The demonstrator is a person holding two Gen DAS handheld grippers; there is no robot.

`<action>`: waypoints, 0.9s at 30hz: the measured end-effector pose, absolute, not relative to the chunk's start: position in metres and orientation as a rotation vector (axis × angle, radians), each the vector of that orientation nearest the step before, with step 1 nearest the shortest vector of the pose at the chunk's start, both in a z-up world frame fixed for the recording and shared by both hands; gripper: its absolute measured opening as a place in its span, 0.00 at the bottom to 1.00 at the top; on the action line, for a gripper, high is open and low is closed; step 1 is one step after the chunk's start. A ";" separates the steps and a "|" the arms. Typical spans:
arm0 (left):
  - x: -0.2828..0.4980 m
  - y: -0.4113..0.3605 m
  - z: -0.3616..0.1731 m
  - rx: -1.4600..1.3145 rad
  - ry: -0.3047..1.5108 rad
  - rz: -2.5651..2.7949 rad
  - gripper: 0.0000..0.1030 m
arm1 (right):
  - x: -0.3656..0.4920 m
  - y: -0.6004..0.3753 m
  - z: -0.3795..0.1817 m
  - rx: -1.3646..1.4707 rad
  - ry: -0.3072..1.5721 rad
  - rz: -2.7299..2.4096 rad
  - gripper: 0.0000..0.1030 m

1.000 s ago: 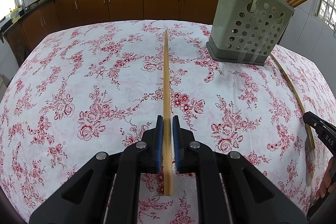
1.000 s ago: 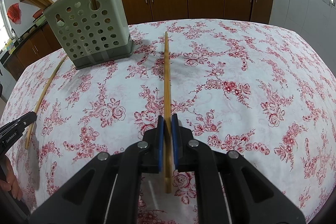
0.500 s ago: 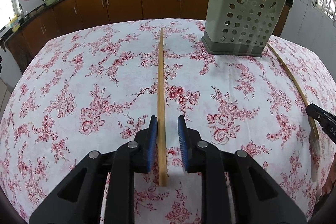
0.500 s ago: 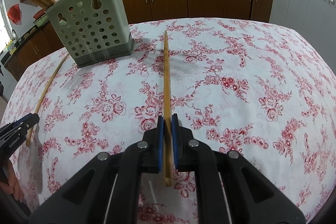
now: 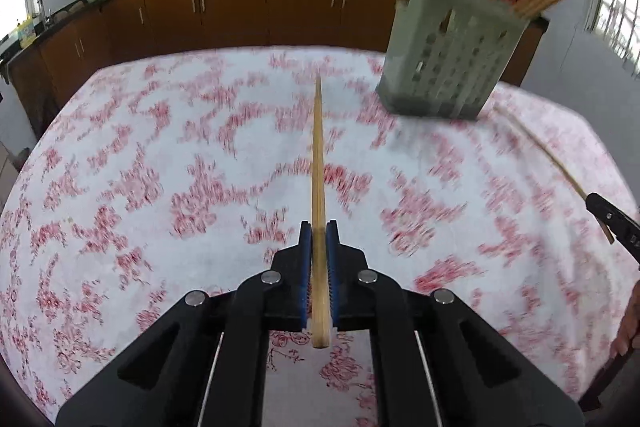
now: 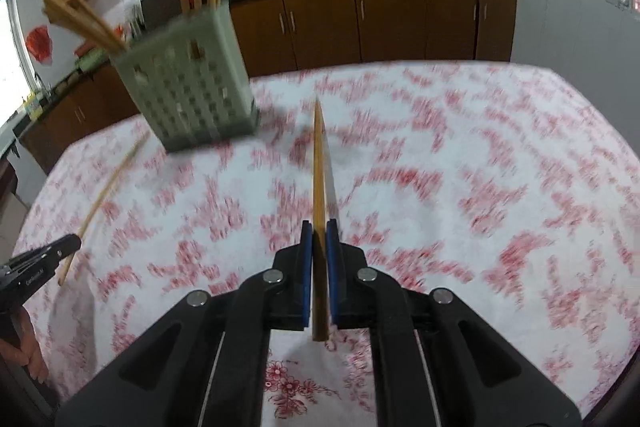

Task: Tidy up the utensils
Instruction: 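Lift both held chopsticks and lower them into the green holder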

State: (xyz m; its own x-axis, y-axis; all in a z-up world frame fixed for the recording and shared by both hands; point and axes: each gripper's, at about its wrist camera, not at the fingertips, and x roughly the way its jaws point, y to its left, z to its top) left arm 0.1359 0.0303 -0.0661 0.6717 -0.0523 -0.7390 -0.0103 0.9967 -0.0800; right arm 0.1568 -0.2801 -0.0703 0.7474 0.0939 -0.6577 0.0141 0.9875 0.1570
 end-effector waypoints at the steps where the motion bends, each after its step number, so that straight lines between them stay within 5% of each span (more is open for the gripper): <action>1: 0.133 0.032 -0.057 -0.084 0.809 -0.031 0.08 | 0.154 -0.283 -0.060 0.160 0.695 0.042 0.08; 12: 0.118 0.038 0.032 -0.129 0.577 -0.074 0.07 | 0.141 -0.299 0.011 0.181 0.484 0.049 0.08; 27: 0.113 0.024 0.075 -0.113 0.487 -0.127 0.07 | 0.138 -0.286 0.051 0.171 0.418 0.123 0.08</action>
